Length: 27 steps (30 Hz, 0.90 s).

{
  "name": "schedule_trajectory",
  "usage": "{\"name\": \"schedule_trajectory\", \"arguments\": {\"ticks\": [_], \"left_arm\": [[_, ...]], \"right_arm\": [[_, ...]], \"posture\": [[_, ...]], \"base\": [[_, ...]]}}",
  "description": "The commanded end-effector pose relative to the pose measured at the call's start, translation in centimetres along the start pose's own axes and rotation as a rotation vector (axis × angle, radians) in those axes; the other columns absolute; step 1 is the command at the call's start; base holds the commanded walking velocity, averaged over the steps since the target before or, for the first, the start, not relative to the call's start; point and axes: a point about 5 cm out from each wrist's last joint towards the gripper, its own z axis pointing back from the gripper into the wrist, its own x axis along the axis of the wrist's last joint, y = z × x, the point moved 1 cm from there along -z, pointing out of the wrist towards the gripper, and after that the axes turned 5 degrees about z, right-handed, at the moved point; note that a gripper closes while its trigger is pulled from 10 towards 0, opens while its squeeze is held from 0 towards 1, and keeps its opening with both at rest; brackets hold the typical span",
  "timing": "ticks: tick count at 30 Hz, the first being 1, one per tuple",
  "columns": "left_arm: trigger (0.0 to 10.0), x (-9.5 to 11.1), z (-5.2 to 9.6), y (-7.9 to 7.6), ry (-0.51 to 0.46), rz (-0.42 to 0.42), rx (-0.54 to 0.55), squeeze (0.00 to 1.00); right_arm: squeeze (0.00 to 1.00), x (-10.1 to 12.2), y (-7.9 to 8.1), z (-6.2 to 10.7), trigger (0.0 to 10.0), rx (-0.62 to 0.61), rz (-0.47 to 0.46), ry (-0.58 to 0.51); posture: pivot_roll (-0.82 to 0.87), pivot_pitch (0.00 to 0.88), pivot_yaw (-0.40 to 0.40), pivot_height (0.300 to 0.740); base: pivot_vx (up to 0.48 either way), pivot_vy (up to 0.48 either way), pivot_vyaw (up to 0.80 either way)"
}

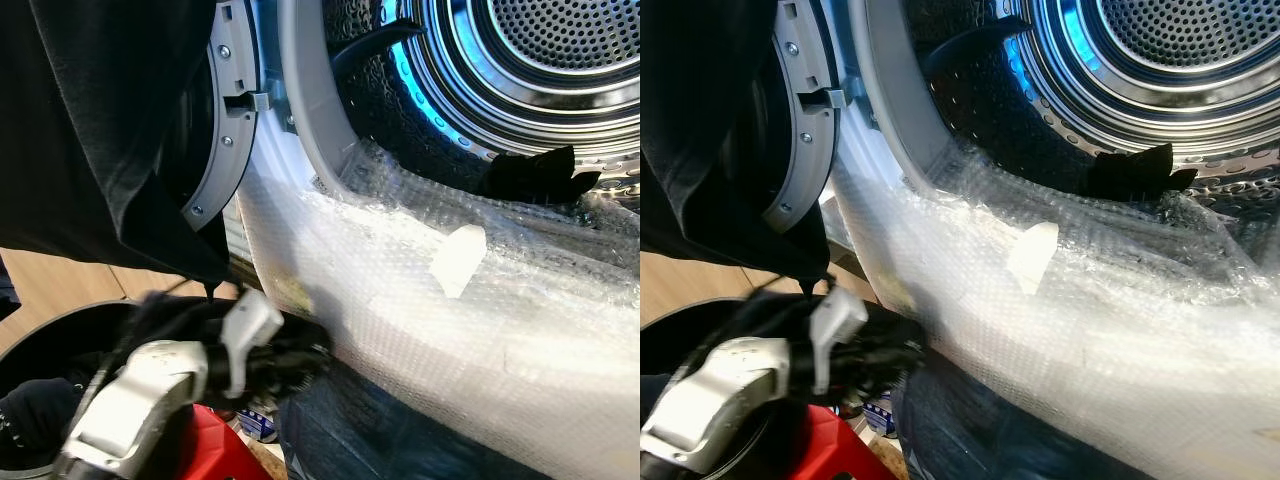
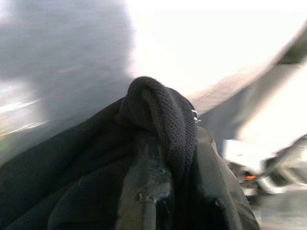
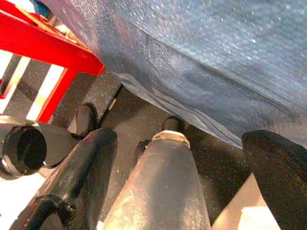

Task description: Clothes washing

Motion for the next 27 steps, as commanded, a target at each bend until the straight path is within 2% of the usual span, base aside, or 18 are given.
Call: {"name": "schedule_trajectory", "arguments": {"ticks": [1, 2, 7, 13, 15, 17, 19, 21, 27], "left_arm": [[0.0, -0.2, -0.9, -0.6, 0.032, -0.014, -0.062, 0.0], [0.0, -0.3, -1.6, -1.2, 0.035, -0.003, -0.105, 0.0], [0.0, -1.6, -2.6, -2.3, 0.078, 0.03, -0.179, 0.0], [0.0, -3.9, -0.6, -1.2, 0.126, 0.084, -0.053, 0.0], [0.0, -4.3, 0.2, -1.0, 0.14, 0.091, -0.019, 0.0], [0.0, -4.9, 1.5, -0.7, 0.153, 0.104, 0.027, 0.0], [0.0, -4.9, 1.7, -0.7, 0.155, 0.103, 0.034, 0.0], [0.0, -4.9, 1.8, -0.6, 0.155, 0.1, 0.04, 0.0], [0.0, -5.2, 1.4, -1.0, 0.166, 0.099, 0.012, 0.0]], "right_arm": [[0.0, 0.2, 0.0, 0.0, 10.0, -0.003, -0.018, -0.009], [0.0, 0.3, 0.0, 0.0, 10.0, -0.005, -0.02, -0.011], [0.0, 0.2, -0.3, 0.0, 10.0, -0.011, -0.019, -0.007], [0.0, -0.1, -0.3, 0.1, 10.0, -0.003, -0.007, -0.01], [0.0, -0.2, -0.1, 0.1, 10.0, 0.027, 0.04, -0.011], [0.0, 0.1, 0.2, 0.2, 10.0, 0.119, 0.148, -0.039], [0.0, 0.3, 0.4, 0.2, 10.0, 0.168, 0.176, -0.053], [0.0, 0.7, 0.8, 0.6, 10.0, 0.302, 0.254, -0.1], [0.0, 1.9, 0.2, 1.2, 10.0, 0.433, 0.266, -0.164]], "posture": [[0.0, 0.012, 0.032, 0.74], [0.0, 0.012, 0.032, 0.74], [-0.03, 0.01, 0.035, 0.74], [-0.01, 0.006, 0.034, 0.74], [-0.01, 0.003, 0.034, 0.74], [-0.01, 0.0, 0.032, 0.74], [-0.01, 0.0, 0.03, 0.74], [-0.01, 0.0, 0.029, 0.74], [-0.03, 0.0, 0.029, 0.74]], "base": [[0.0, 0.0, 0.0], [0.0, 0.0, 0.0], [0.0, 0.0, 0.0], [0.0, 0.0, 0.0], [0.0, 0.0, 0.0], [0.0, 0.0, 0.0], [0.0, 0.0, 0.0], [0.0, 0.0, 0.0], [0.0, 0.0, 0.0]]}}
